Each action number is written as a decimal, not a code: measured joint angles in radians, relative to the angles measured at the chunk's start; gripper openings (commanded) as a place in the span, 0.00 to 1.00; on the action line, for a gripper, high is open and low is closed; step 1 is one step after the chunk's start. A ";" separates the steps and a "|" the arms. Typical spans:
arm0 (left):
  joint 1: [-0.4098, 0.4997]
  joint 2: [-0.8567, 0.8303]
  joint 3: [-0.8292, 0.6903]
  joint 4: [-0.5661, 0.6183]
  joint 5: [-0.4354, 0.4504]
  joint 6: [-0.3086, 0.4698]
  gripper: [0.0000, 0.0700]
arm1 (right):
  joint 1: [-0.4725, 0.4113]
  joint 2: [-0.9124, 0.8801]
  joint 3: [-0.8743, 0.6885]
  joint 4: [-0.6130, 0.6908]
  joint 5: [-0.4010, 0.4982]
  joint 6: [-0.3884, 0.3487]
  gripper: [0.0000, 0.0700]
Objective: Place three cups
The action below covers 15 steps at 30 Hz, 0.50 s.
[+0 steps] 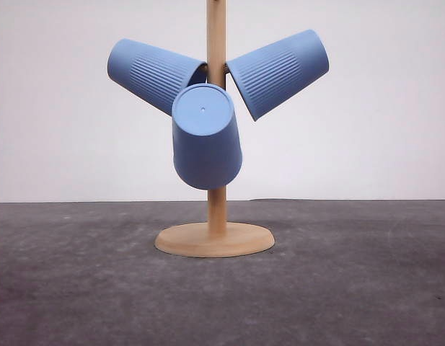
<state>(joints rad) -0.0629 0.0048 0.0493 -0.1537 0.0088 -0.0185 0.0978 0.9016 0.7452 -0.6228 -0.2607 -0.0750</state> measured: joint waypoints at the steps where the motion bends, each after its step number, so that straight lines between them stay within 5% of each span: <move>1: 0.000 0.000 -0.009 0.002 -0.004 0.000 0.03 | 0.000 0.000 0.000 0.000 0.000 0.000 0.00; 15: 0.000 0.000 -0.022 -0.029 -0.010 0.000 0.03 | 0.000 0.000 0.000 0.001 0.000 0.000 0.00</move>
<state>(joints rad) -0.0631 0.0044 0.0269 -0.1825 -0.0013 -0.0185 0.0978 0.9016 0.7452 -0.6214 -0.2607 -0.0750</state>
